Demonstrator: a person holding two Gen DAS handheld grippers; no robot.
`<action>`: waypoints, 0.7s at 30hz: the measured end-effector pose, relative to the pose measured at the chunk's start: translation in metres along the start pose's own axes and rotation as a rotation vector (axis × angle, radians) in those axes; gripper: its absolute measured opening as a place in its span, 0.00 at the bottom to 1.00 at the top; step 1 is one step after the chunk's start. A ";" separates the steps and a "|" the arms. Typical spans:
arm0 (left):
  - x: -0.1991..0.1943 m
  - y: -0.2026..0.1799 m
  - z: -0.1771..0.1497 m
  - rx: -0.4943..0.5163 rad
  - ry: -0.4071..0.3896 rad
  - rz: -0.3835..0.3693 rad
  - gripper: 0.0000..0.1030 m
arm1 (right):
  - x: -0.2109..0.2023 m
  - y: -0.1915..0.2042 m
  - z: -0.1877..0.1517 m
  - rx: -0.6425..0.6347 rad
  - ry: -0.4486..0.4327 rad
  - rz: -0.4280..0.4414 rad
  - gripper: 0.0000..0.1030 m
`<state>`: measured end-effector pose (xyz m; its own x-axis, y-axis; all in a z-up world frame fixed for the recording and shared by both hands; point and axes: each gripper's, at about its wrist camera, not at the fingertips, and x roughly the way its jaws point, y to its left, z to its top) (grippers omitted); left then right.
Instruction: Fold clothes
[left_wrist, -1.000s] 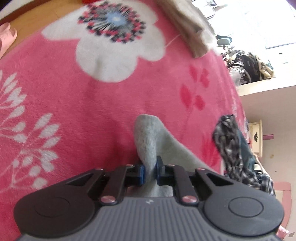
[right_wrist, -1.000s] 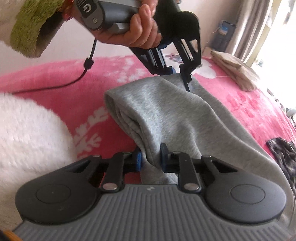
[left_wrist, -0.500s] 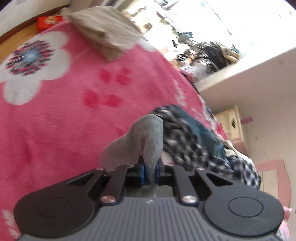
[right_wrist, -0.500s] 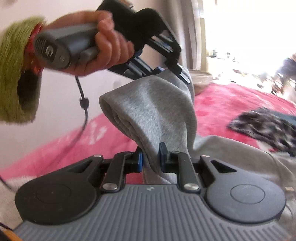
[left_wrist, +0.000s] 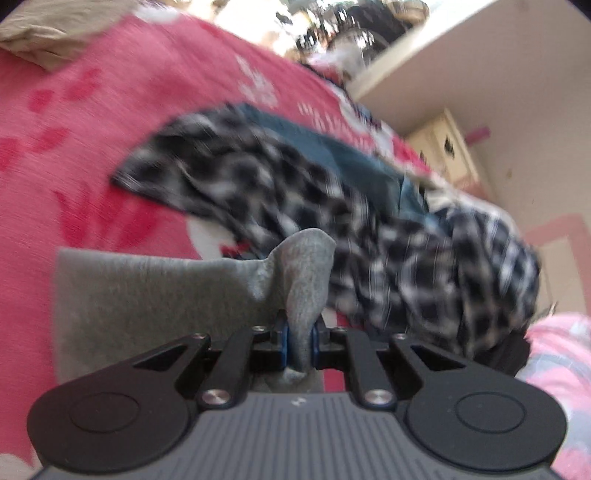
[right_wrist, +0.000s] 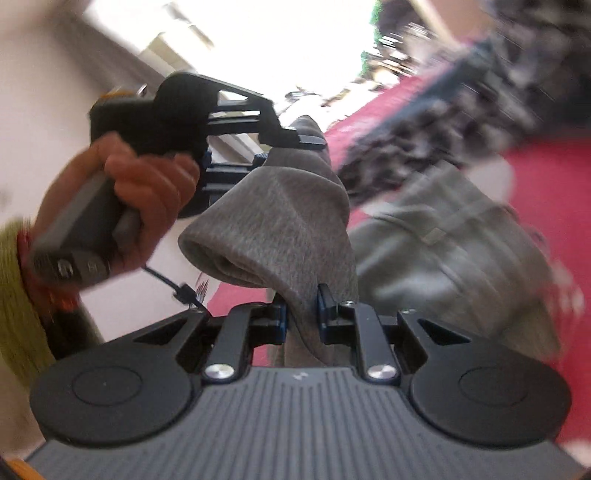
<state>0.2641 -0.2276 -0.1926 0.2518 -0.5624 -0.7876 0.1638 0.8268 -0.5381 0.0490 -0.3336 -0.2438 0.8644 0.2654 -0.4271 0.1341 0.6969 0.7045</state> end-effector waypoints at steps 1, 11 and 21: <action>0.015 -0.005 -0.003 0.038 0.035 -0.008 0.15 | -0.003 -0.011 -0.002 0.059 -0.001 -0.014 0.13; 0.015 -0.002 -0.037 0.170 0.097 -0.113 0.57 | -0.011 -0.104 -0.020 0.586 0.073 -0.030 0.28; -0.075 0.034 -0.133 0.612 0.020 0.099 0.58 | -0.063 -0.110 0.012 0.579 0.012 -0.043 0.51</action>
<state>0.1236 -0.1585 -0.1921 0.2764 -0.4782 -0.8336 0.6598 0.7251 -0.1972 -0.0142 -0.4352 -0.2874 0.8472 0.2546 -0.4663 0.4153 0.2299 0.8802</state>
